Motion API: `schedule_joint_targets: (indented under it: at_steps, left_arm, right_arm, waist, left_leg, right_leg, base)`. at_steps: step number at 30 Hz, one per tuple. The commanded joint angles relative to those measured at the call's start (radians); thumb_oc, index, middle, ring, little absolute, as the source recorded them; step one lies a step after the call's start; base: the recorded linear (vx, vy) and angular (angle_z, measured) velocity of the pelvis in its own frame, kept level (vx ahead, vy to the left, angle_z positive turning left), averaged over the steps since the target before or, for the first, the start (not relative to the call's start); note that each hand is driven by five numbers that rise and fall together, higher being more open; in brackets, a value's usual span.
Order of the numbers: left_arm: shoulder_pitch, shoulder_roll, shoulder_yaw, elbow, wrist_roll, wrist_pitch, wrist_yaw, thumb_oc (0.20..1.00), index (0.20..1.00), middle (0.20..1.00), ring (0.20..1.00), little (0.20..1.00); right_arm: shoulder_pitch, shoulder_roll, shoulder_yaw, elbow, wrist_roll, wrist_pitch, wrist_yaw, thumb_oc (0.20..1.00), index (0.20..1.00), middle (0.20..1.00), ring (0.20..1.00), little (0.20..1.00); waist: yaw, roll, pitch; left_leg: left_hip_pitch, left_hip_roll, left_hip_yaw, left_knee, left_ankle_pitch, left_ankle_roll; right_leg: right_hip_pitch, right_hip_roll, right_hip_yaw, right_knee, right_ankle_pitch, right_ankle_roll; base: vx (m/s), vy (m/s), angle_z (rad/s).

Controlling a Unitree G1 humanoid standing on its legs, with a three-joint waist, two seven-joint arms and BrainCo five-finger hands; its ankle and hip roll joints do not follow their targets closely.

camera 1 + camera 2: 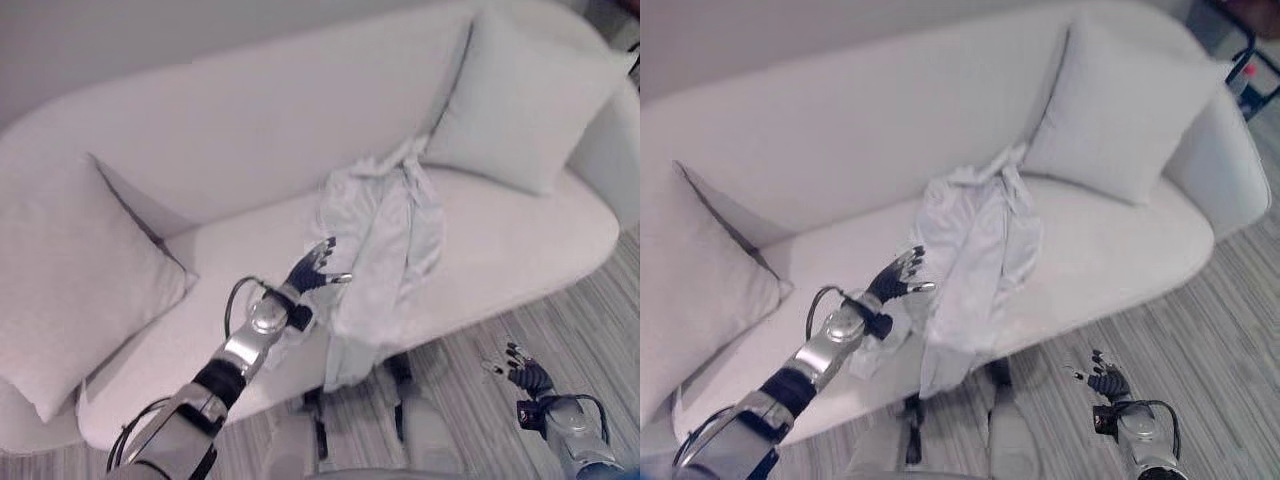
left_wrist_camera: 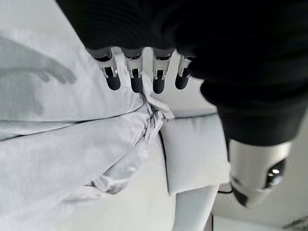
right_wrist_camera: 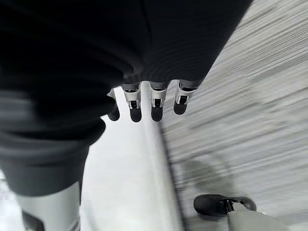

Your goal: Hang the clothes on the sofa on the clothes rack.

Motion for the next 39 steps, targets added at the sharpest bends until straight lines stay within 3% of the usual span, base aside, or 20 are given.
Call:
schedule_joint_targets:
  at_steps: [1,2,9,17,24,31,39]
  left_arm:
    - [-0.094,0.015,0.033,0.073,0.112,-0.032,0.047,1.000,1.000,1.000,1.000,1.000]
    - [-0.213,0.032,0.006,0.152,0.166,-0.019,0.076,1.000,1.000,1.000,1.000,1.000]
    - [-0.504,0.056,-0.084,0.389,0.188,-0.011,0.140,1.000,1.000,1.000,1.000,1.000]
    - [-0.791,0.120,-0.189,0.649,0.179,-0.017,0.186,1.000,1.000,1.000,1.000,1.000]
    - [-0.924,0.209,-0.255,0.762,0.207,-0.005,0.225,1.000,1.000,1.000,1.000,1.000]
    - [-0.970,0.243,-0.278,0.781,0.209,0.001,0.251,1.000,1.000,1.000,1.000,1.000]
    - [-1.050,0.223,-0.314,0.771,0.234,0.000,0.299,1.000,1.000,1.000,1.000,1.000]
  right_arm:
    - [-0.125,-0.088,-0.016,-0.039,0.033,-0.059,-0.040,1.000,1.000,1.000,1.000,1.000]
    - [-0.200,-0.109,0.005,-0.056,0.040,-0.061,-0.054,1.000,1.000,1.000,1.000,1.000]
    - [-0.443,-0.149,0.094,-0.002,0.135,-0.086,-0.091,1.000,1.000,1.000,1.000,1.000]
    - [-0.789,-0.194,0.277,0.215,0.230,-0.088,-0.108,1.000,1.000,1.000,1.000,1.000]
    - [-1.062,-0.207,0.406,0.354,0.270,-0.088,-0.142,1.000,1.000,1.000,1.000,1.000]
    - [-1.099,-0.200,0.446,0.390,0.265,-0.081,-0.153,1.000,1.000,1.000,1.000,1.000]
    - [-1.044,-0.177,0.445,0.367,0.255,-0.106,-0.167,1.000,1.000,1.000,1.000,1.000]
  waist:
    - [0.022,0.002,-0.016]
    - [0.022,-0.004,0.011]
    - [0.019,-0.017,0.064]
    - [0.013,-0.023,0.111]
    - [0.001,-0.024,0.160]
    - [-0.018,-0.045,0.189]
    - [-0.044,-0.069,0.219]
  left_leg:
    - [0.057,-0.001,-0.003,-0.034,0.018,-0.046]
    - [0.031,-0.004,-0.015,-0.033,0.024,-0.046]
    - [-0.035,-0.001,-0.032,-0.035,0.045,-0.055]
    - [-0.117,0.009,-0.045,-0.035,0.067,-0.065]
    - [-0.223,0.001,-0.061,-0.022,0.084,-0.066]
    - [-0.295,0.001,-0.068,0.001,0.082,-0.065]
    - [-0.381,-0.003,-0.090,0.060,0.065,-0.060]
  right_leg:
    - [-0.030,-0.009,0.004,-0.026,0.093,0.029]
    - [-0.059,-0.010,0.004,-0.026,0.101,0.030]
    - [-0.135,0.003,-0.001,-0.026,0.126,0.039]
    - [-0.230,0.015,0.010,-0.026,0.153,0.047]
    - [-0.332,0.020,0.021,-0.026,0.171,0.045]
    - [-0.390,0.020,0.016,-0.026,0.184,0.045]
    - [-0.438,0.016,0.009,-0.026,0.191,0.045]
  base:
    - [-0.06,0.013,-0.35]
    - [-0.07,0.000,-0.14]
    - [-0.03,-0.021,0.09]
    - [0.00,-0.007,0.04]
    - [0.01,0.020,-0.01]
    - [0.01,0.022,0.00]
    - [0.00,-0.001,0.03]
